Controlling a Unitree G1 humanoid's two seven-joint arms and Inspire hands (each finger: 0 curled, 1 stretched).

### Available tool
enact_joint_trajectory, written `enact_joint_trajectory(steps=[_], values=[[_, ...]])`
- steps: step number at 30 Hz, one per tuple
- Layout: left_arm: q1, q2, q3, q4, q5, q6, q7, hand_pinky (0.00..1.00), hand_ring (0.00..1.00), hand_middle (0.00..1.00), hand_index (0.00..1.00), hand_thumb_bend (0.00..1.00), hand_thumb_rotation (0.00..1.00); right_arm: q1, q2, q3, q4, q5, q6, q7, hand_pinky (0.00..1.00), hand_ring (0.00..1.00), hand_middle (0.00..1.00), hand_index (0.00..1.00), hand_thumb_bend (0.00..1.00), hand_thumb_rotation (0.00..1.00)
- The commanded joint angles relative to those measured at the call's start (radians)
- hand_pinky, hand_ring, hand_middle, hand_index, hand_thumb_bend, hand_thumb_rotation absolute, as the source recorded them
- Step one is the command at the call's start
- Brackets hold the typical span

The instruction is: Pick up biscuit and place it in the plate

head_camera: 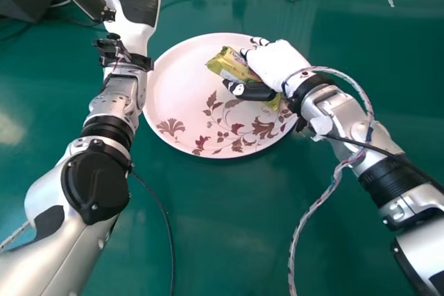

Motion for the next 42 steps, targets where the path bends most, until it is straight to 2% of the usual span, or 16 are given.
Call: enact_joint_trajectory(steps=[1,8,10,13,16,19,22,28,30,34,38,42], values=[[-0.014,-0.003,-0.006,0.002,0.006,-0.008,-0.016,0.71,0.71,0.83,0.96,1.0,0.72,0.042,-0.012,0.026,0.031,-0.011,-0.002,0.024,0.18,0.29,0.69,0.49,0.52,0.06],[-0.013,-0.007,-0.018,0.001,0.026,-0.046,-0.038,0.72,0.73,0.85,0.96,1.0,0.72,0.036,-0.012,0.027,0.028,0.0,0.003,0.035,0.28,0.44,0.75,0.5,0.51,0.09],[-0.013,-0.011,-0.02,-0.001,0.027,-0.055,-0.036,0.72,0.74,0.85,0.96,1.0,0.72,0.037,-0.013,0.026,0.025,0.002,0.004,0.039,0.31,0.49,0.77,0.61,0.76,0.33],[-0.013,-0.014,-0.023,-0.002,0.029,-0.059,-0.039,0.72,0.75,0.85,0.96,1.0,0.72,0.038,-0.015,0.023,0.018,0.005,0.008,0.045,0.34,0.52,0.77,0.66,0.86,0.48],[-0.01,-0.016,-0.031,-0.004,0.038,-0.083,-0.043,0.73,0.76,0.85,0.96,1.0,0.72,0.038,-0.015,0.023,0.016,0.004,0.008,0.045,0.36,0.56,0.77,0.7,0.91,0.61],[-0.009,-0.019,-0.035,-0.005,0.049,-0.105,-0.035,0.73,0.76,0.85,0.96,1.0,0.72,0.039,-0.014,0.021,0.012,0.006,0.011,0.05,0.36,0.57,0.78,0.73,0.96,0.65],[-0.009,-0.019,-0.036,-0.005,0.048,-0.1,-0.038,0.73,0.76,0.85,0.96,1.0,0.71,0.04,-0.015,0.02,0.01,0.009,0.009,0.052,0.38,0.6,0.79,0.76,1.0,0.63],[-0.008,-0.02,-0.035,-0.004,0.042,-0.09,-0.057,0.72,0.76,0.84,0.97,1.0,0.69,0.042,-0.019,0.01,0.001,0.017,0.009,0.045,0.42,0.64,0.85,0.84,1.0,0.63],[-0.008,-0.02,-0.036,-0.003,0.045,-0.096,-0.055,0.69,0.74,0.82,0.96,1.0,0.69,0.043,-0.023,0.01,0.0,0.014,0.002,0.018,0.43,0.65,0.87,0.86,1.0,0.64],[-0.009,-0.021,-0.039,-0.003,0.049,-0.106,-0.041,0.66,0.73,0.82,0.95,1.0,0.68,0.046,-0.029,0.005,-0.01,0.014,0.002,-0.002,0.45,0.67,0.87,0.87,1.0,0.65],[-0.009,-0.021,-0.041,-0.003,0.049,-0.106,-0.034,0.69,0.73,0.85,0.97,1.0,0.71,0.045,-0.034,0.001,-0.025,0.013,0.017,0.014,0.47,0.68,0.87,0.85,1.0,0.67],[-0.008,-0.021,-0.045,-0.003,0.051,-0.11,-0.035,0.72,0.75,0.86,0.97,1.0,0.71,0.048,-0.037,-0.008,-0.04,0.016,0.029,0.019,0.5,0.74,0.91,0.86,1.0,0.66]])
